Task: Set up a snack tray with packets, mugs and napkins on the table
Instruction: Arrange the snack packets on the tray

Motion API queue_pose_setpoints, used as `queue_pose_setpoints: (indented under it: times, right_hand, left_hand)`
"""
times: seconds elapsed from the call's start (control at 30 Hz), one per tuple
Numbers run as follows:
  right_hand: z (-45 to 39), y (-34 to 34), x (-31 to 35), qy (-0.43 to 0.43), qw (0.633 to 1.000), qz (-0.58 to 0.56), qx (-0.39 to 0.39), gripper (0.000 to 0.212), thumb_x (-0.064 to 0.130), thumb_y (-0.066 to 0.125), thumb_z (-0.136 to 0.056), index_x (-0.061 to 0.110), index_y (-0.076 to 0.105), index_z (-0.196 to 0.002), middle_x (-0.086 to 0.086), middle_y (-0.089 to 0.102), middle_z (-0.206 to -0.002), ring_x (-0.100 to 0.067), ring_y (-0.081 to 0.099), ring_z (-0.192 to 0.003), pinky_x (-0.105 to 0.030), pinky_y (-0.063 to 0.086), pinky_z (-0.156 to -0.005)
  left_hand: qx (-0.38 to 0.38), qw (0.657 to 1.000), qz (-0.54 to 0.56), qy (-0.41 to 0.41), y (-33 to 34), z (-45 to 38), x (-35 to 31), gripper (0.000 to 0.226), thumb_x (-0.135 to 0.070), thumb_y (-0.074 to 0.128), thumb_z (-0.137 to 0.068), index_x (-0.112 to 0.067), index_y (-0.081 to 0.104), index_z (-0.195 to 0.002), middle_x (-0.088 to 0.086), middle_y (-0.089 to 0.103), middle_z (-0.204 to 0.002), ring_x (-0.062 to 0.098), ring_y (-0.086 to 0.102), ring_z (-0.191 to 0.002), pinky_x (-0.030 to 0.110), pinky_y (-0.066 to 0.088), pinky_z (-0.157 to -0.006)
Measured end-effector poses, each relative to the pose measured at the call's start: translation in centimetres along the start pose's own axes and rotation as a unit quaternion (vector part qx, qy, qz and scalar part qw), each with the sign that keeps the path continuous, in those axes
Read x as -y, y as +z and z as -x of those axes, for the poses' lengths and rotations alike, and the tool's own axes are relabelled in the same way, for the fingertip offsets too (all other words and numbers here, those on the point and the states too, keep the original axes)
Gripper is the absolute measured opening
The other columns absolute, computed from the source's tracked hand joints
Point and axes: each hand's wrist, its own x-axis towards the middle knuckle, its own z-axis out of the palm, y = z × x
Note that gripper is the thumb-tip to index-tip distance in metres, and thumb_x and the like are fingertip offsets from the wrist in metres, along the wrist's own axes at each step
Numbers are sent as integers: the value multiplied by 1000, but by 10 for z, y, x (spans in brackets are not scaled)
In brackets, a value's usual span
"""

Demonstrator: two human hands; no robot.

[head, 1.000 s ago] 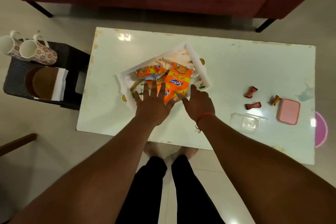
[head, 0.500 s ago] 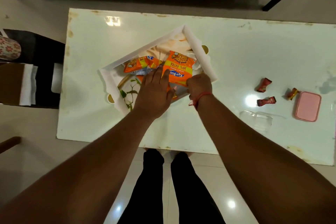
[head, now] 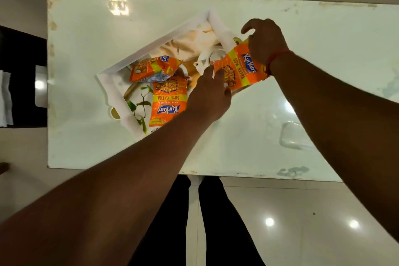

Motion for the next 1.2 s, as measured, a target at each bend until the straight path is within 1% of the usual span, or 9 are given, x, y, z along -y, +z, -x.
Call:
queue_pose_setpoints:
  times: [0.13,0.3,0.43,0.67,0.8,0.93,1.0,1.07,1.2]
  right_hand:
    - [-12,7,-2,8,999,-41,-13,37,6,47,-91,18,56,-125,-11,62,-120,-26,58,-112,-28,42,-92]
    - [-12,10,-23,10,997,-73,-7,38,10,49,-91,16,51,-128,-9,64,-102,-20,58,-93,-29,45,-81]
    - [-15,7,-34,52,990,-128,-21,36,18,55,-92,17,50,-128,10,54,-80,-14,56,-88,-25,42,-80]
    - [-10,8,-32,44,982,-178,-48,35,19,57,-93,16,52,-127,9,56,-82,-12,59,-89,-18,46,-77]
    - [-5,7,-23,39,982,-176,-61,37,18,56,-94,12,48,-131,-5,65,-107,-14,60,-99,-25,48,-91]
    - [20,8,-6,-73,984,-29,-158,40,18,54,-93,9,50,-132,-11,53,-130,-24,51,-119,-28,38,-100]
    - [47,19,11,-121,976,-32,-181,39,14,52,-90,7,54,-128,-14,55,-125,-29,53,-113,-32,39,-98]
    - [80,40,30,-124,973,-115,-158,33,8,53,-89,1,56,-121,-17,58,-113,-31,57,-103,-35,44,-92]
    - [149,92,68,1,974,-225,-22,28,23,58,-95,9,51,-118,-8,65,-94,-28,63,-84,-40,51,-74]
  left_hand:
    - [62,998,-14,-16,6,-8,-1,62,-32,53,-94,-11,30,-148,14,28,-153,34,41,-132,44,43,-103]
    - [79,997,-19,-18,16,-9,8,55,-31,55,-93,-10,37,-141,13,40,-143,32,43,-128,41,41,-101]
    - [55,997,-51,18,26,-10,13,52,-31,52,-93,-9,41,-139,12,45,-143,29,38,-134,38,22,-116]
    - [55,997,-47,29,34,-8,11,56,-31,53,-94,-8,38,-143,11,44,-146,25,34,-138,39,13,-121]
    - [47,997,-49,26,32,-6,10,53,-31,52,-95,-9,39,-142,10,44,-145,25,34,-137,38,15,-120]
    - [-6,999,-28,39,19,1,13,38,-24,52,-94,-10,50,-130,10,51,-136,25,42,-128,35,34,-109]
    - [-43,997,-11,55,8,9,20,31,-17,52,-93,-10,57,-123,9,56,-128,25,49,-121,35,44,-98]
    - [-86,995,18,57,-5,22,30,29,-9,52,-91,-9,62,-117,9,60,-122,25,54,-113,36,48,-91]
    - [-163,986,16,23,-29,49,62,25,-8,49,-86,-11,65,-106,7,62,-113,23,57,-106,37,50,-87]
